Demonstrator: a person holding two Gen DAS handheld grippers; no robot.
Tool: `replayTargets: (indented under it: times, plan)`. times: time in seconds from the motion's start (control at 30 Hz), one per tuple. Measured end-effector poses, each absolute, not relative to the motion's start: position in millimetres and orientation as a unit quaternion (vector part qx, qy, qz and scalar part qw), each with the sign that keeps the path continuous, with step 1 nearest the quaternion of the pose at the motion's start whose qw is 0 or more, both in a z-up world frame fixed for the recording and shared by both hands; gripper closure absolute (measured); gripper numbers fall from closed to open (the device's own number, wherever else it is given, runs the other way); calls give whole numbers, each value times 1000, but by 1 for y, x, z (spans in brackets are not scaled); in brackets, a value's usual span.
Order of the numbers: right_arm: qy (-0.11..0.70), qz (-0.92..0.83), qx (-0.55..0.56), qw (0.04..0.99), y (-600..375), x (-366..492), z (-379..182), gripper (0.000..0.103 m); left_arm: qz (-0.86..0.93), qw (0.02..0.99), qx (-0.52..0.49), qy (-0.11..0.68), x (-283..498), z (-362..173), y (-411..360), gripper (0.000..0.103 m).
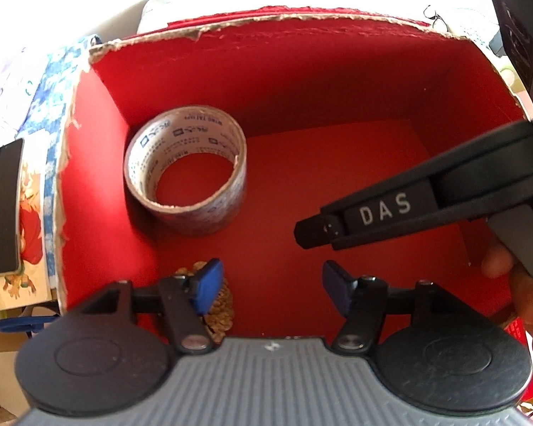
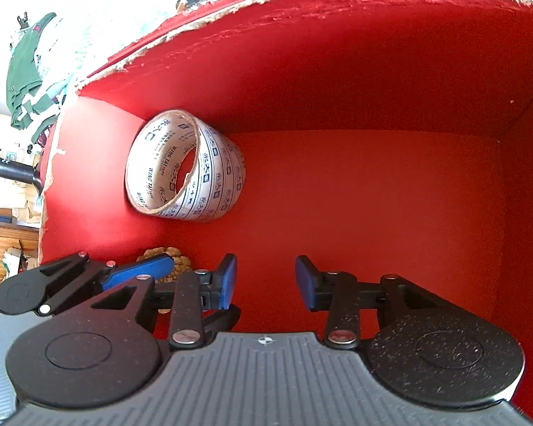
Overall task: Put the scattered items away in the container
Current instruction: 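Raise the open right tool up out of the box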
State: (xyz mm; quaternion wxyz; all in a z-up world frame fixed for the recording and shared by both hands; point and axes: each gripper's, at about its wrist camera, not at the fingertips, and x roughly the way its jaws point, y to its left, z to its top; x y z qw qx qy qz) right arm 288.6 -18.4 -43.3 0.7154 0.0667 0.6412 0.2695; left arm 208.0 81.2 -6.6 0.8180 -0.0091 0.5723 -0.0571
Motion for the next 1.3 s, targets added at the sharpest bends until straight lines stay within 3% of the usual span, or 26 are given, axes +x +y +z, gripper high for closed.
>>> replayTargets:
  times: [1.13, 1.3]
  plan:
    - [583, 196, -14, 789, -8, 244, -11, 60, -34, 828, 0, 560, 206, -3, 78, 33]
    - [583, 191, -8, 790, -16, 237, -4, 60, -38, 828, 6, 560, 206, -1, 74, 27]
